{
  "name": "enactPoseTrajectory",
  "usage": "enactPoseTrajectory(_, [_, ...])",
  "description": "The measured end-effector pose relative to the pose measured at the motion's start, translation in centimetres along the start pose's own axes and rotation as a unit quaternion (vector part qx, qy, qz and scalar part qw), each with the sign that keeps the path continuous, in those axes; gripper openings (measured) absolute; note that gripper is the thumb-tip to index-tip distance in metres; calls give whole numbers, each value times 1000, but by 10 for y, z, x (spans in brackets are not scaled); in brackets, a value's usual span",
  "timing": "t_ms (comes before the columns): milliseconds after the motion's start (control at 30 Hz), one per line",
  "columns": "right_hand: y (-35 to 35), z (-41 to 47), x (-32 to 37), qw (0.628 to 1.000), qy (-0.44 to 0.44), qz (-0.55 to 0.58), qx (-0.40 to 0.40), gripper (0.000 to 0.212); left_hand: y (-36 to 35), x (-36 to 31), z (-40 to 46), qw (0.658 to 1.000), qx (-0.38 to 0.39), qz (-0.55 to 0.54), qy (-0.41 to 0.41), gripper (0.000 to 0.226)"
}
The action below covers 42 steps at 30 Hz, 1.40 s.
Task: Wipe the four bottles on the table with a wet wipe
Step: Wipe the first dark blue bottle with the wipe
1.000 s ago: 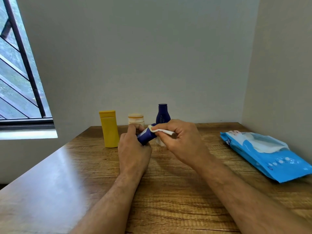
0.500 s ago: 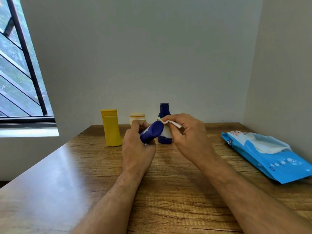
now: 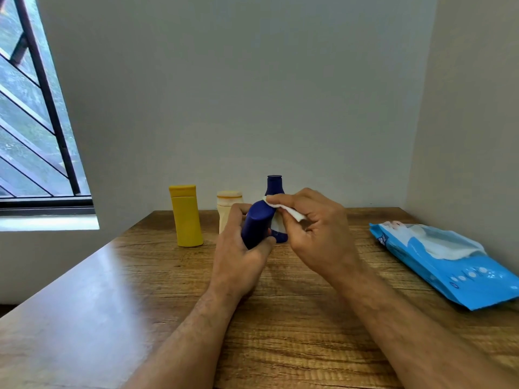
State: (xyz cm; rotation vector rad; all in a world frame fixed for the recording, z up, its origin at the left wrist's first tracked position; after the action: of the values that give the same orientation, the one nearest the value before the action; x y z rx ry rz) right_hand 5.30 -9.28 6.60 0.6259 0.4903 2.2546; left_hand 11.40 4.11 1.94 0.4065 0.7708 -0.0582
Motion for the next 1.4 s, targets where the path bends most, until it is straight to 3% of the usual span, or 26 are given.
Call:
enactPoseTrajectory(167, [0,2,-1,999,-5,52,11,31,-1,-3,-1,990,27,-130,-53,39])
enactPoseTrajectory(367, [-6,3,-9,980,-77,175,52,22,-8,3,2,967,16,-256,10,31])
enactPoseTrajectory(533, [-16,1,-9,981,-65,138,121,11,1,4,5,950,-17,-305,63,18])
enactPoseTrajectory(733, [-7,4,-17,984,-104,135,58,24,4,8,5,936,-34,-336,95,29])
enactPoseTrajectory(833, [-7,4,-22,987,-108,96,72,27,1,4,5,931,-11,-349,107,15])
enactPoseTrajectory(1067, [-9,2,-33,978,-175,67,90,27,1,19,0,886,-25,-442,138,31])
enactPoseTrajectory(1233, [-11,0,-39,968,-214,102,85,26,-10,10,1,931,56,-336,127,37])
enactPoseTrajectory(1400, [-13,0,-38,963,-220,129,89,24,-11,10,2,968,48,-215,122,17])
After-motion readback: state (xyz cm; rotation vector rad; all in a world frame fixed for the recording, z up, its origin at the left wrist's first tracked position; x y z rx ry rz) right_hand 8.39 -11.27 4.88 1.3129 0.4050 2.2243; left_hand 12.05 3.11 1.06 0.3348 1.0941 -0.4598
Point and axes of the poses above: each hand's wrist, its own z-axis towards the middle knuckle, its own y-axis out of the back of the hand, x = y × z, the point moved 5 cm from there along z, towards the middle knuckle, and after that the axes turned 13 degrees about x, right-handed, at the moved point
